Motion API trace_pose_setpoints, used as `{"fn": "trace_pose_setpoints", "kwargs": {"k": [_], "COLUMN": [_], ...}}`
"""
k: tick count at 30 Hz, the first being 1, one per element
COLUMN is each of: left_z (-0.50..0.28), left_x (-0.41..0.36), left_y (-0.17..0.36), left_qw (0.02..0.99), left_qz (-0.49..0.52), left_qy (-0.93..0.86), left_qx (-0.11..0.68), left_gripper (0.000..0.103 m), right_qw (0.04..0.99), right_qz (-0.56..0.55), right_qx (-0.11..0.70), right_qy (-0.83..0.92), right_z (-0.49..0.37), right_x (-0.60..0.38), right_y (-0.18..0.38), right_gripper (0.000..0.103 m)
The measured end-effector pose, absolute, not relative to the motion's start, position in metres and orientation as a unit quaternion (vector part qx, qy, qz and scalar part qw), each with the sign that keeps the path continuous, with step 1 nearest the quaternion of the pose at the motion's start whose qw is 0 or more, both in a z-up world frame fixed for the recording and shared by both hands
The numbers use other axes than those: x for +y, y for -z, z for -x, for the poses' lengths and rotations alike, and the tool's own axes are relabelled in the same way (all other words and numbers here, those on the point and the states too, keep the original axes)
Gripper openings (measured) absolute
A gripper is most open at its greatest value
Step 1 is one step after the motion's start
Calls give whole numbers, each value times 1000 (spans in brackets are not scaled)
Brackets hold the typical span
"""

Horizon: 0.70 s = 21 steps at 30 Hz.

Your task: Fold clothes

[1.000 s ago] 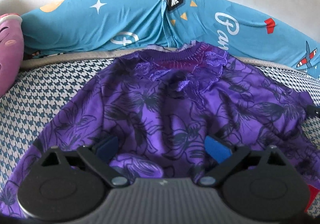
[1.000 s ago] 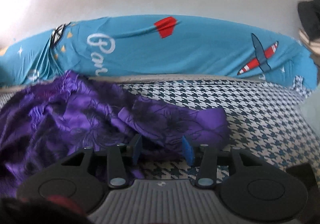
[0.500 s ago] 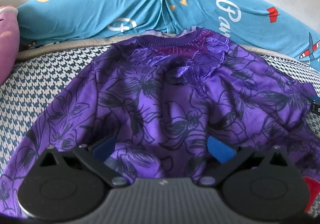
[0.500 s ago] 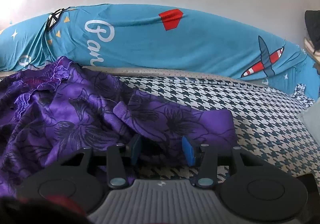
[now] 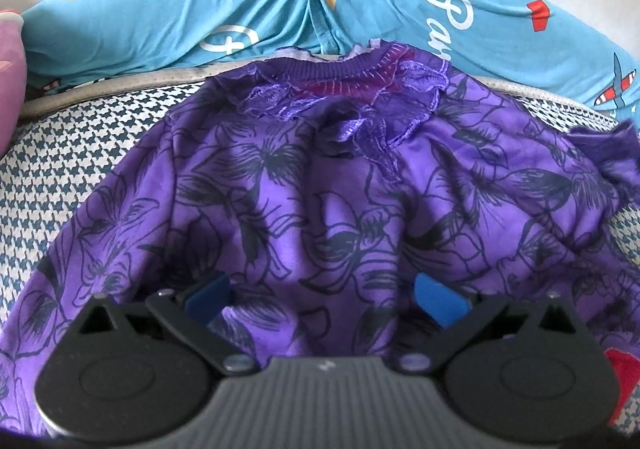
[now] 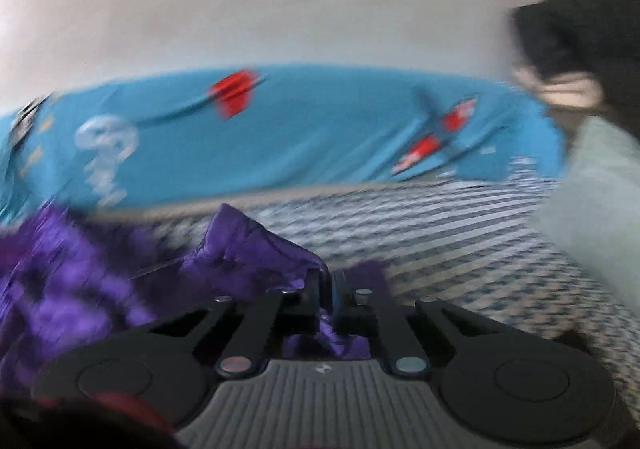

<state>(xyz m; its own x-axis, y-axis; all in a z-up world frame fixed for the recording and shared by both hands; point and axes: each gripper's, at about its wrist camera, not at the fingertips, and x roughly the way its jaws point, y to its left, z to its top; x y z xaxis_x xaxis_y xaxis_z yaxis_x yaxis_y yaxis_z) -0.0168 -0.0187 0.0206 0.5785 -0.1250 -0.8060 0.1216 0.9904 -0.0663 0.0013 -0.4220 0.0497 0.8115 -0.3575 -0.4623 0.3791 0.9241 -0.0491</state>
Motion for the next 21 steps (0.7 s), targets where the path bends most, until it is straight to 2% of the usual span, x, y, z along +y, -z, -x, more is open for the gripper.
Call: {"fn": "trace_pose_setpoints", "kwargs": {"k": [11,17,21], "left_z": [18,17,15], "left_x": [-31,-34,-35], "left_y": [-16,-14,-12], "left_qw": [885,884,883], "left_qz": [-19,-20,-22], "left_qy": [77,77,76], "left_qx": [458,460,462], "left_gripper": [103,103,103], "right_qw": [888,901,915], "right_qz": [-32,-103,-86], "right_qx": [159,184,216], "right_qy": [431,378,330], "right_z": [29,39,32], "right_x": [-482,-506,-497], "right_y": [-74,-73,-66], "right_gripper": [6,8,14]}}
